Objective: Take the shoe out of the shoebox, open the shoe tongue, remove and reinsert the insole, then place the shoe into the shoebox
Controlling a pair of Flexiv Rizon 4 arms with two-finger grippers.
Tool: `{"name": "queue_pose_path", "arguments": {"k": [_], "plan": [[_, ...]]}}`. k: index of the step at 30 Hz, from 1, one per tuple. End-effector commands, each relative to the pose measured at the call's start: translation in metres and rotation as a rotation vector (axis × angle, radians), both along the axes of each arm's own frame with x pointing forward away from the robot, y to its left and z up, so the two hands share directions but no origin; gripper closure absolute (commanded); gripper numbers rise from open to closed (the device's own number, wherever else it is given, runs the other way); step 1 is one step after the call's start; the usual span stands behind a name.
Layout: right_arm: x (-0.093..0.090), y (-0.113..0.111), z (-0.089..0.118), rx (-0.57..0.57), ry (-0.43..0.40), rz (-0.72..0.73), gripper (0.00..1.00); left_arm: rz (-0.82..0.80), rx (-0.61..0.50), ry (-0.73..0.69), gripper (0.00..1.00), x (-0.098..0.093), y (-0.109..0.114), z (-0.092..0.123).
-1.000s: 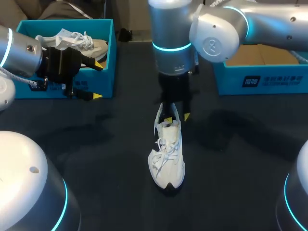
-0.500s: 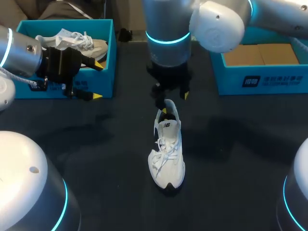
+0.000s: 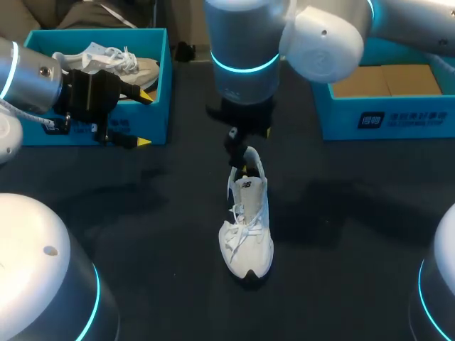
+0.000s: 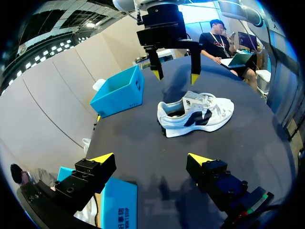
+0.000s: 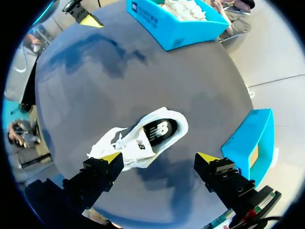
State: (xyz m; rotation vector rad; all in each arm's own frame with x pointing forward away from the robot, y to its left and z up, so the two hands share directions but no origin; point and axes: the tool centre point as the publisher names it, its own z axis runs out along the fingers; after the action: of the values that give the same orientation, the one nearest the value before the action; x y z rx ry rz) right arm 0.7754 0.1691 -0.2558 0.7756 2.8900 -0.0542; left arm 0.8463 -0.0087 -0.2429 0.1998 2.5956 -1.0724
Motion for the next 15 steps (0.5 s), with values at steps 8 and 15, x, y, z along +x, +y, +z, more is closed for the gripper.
{"name": "queue_pose_path", "arguments": {"k": [8, 15], "plan": [[0.044, 0.016, -0.025, 0.01, 0.015, 0.194, 0.0, -0.001, 0.002, 0.001, 0.0, 0.0, 0.0, 0.0], [0.07, 0.015, -0.05, -0.014, 0.037, 0.282, 0.0, -0.001, 0.002, 0.001, 0.0, 0.0, 0.0, 0.0]]}}
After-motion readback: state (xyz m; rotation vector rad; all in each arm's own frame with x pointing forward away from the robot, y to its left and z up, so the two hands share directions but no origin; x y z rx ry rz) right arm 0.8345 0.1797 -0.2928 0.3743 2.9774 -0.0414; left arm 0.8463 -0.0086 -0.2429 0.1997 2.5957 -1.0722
